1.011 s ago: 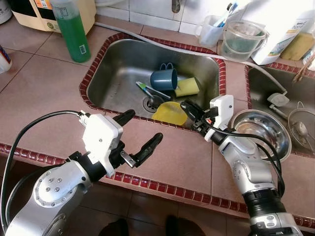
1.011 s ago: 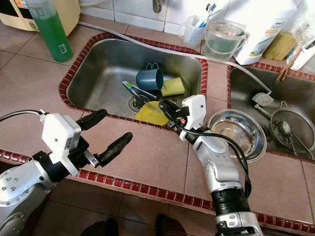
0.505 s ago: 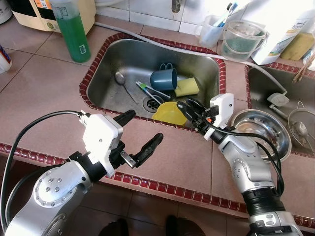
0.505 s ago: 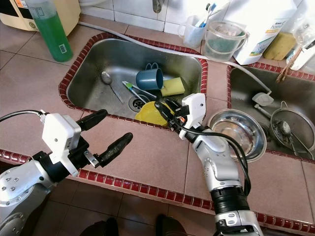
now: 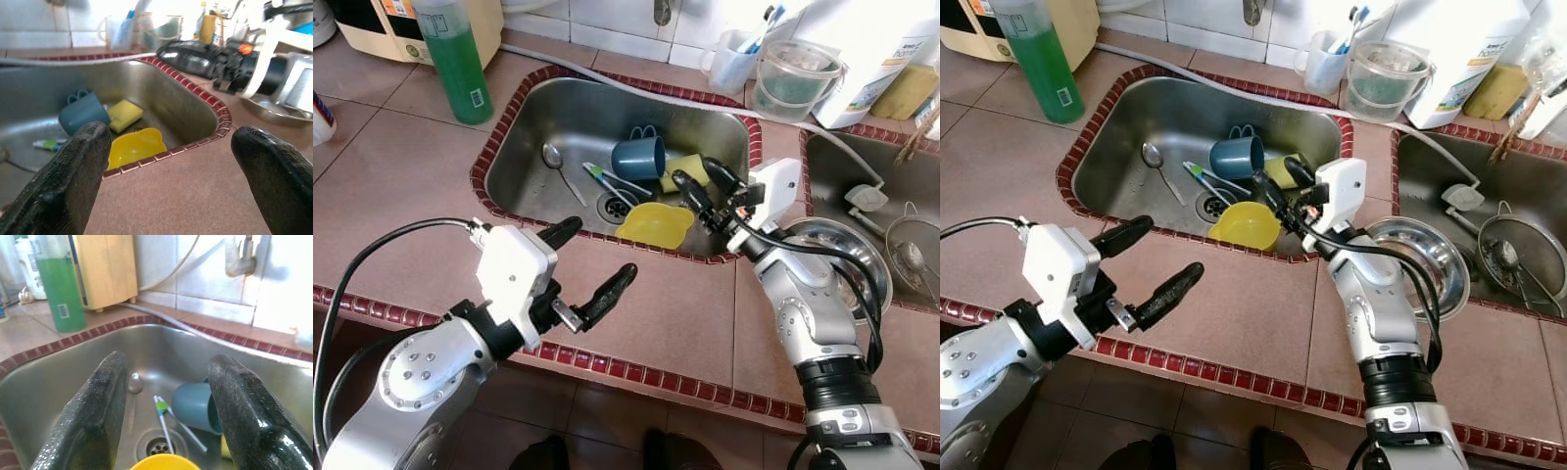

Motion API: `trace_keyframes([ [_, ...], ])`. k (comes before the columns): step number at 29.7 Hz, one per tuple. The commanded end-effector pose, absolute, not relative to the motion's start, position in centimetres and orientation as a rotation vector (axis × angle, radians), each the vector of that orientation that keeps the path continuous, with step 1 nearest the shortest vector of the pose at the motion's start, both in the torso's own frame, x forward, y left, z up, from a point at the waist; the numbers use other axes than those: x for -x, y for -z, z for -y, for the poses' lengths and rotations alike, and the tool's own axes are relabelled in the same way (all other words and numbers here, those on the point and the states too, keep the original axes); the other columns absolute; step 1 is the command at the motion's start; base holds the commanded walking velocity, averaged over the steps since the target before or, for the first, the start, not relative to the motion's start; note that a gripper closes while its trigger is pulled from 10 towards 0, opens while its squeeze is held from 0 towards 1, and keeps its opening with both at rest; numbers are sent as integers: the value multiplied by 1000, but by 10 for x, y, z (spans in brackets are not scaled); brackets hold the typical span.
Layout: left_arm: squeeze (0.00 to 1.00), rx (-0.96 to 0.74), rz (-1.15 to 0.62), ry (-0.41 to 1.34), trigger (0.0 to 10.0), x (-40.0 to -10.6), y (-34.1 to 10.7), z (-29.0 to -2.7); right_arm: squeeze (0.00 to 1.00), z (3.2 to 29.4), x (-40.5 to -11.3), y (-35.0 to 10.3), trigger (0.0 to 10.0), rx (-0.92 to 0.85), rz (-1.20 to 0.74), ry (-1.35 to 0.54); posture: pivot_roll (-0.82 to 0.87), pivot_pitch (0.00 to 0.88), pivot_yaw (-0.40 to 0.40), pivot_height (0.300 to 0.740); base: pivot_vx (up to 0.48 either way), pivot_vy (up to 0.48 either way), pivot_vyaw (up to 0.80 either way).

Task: Kitchen organization

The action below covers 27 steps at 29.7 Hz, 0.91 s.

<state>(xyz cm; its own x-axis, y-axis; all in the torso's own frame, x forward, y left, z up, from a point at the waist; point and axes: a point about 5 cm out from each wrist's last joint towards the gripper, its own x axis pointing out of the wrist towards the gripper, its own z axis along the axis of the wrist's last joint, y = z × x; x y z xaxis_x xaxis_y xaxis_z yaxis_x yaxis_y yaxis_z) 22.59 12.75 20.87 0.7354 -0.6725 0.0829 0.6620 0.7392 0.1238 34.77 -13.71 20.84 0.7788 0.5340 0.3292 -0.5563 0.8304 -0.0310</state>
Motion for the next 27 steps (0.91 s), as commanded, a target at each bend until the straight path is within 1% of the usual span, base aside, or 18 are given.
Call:
trace_keyframes([
  [1, 0, -73, 116, 708, 10000, -231, -204, -132, 0, 146, -346, -216, 10000, -51, 376, -551, -95, 219, -98, 732, 0, 0, 0],
  [3, 0, -68, 114, 694, 10000, -233, -202, -134, 0, 148, -345, -216, 10000, -45, 380, -542, -95, 219, -98, 732, 0, 0, 0],
  [4, 0, -92, 122, 662, 10000, -239, -200, -136, 0, 151, -344, -217, 10000, -33, 393, -515, -98, 205, -97, 732, 0, 0, 0],
  [9, 0, -60, 159, 579, 10000, -257, -201, -135, 0, 156, -346, -218, 10000, -31, 408, -424, -105, 174, -101, 732, 0, 0, 0],
  [10, 0, -52, 162, 566, 10000, -260, -201, -134, 71, 157, -346, -218, 10000, -36, 405, -401, -104, 167, -98, 732, 0, 0, 0],
  [11, 0, -45, 166, 550, 10000, -264, -202, -133, 494, 157, -347, -219, 10000, -48, 408, -382, -108, 156, -98, 732, 0, 0, 0],
  [12, 0, -45, 166, 550, 10000, -264, -202, -133, 494, 157, -347, -219, 10000, -48, 408, -382, -108, 156, -98, 732, 0, 0, 0],
  [13, 0, -41, 169, 539, 10000, -266, -202, -133, 1000, 157, -347, -220, 10000, -57, 411, -370, -108, 156, -98, 732, 0, 0, 0],
  [17, 0, -50, 184, 487, 10000, -275, -202, -133, 1000, 155, -344, -224, 10000, -98, 430, -356, -113, 130, -95, 732, 0, 0, 0],
  [18, 0, -38, 204, 454, 10000, -285, -203, -131, 1000, 155, -341, -224, 10000, -127, 438, -335, -120, 109, -95, 732, 0, 0, 0],
  [20, 0, -4, 219, 426, 10000, -292, -205, -129, 1000, 155, -339, -222, 10000, -139, 442, -310, -123, 93, -92, 732, 0, 0, 0],
  [27, 0, -5, 206, 392, 10000, -300, -200, -124, 1000, 152, -336, -214, 10000, -146, 436, -269, -129, 76, -84, 732, 0, 0, 0],
])
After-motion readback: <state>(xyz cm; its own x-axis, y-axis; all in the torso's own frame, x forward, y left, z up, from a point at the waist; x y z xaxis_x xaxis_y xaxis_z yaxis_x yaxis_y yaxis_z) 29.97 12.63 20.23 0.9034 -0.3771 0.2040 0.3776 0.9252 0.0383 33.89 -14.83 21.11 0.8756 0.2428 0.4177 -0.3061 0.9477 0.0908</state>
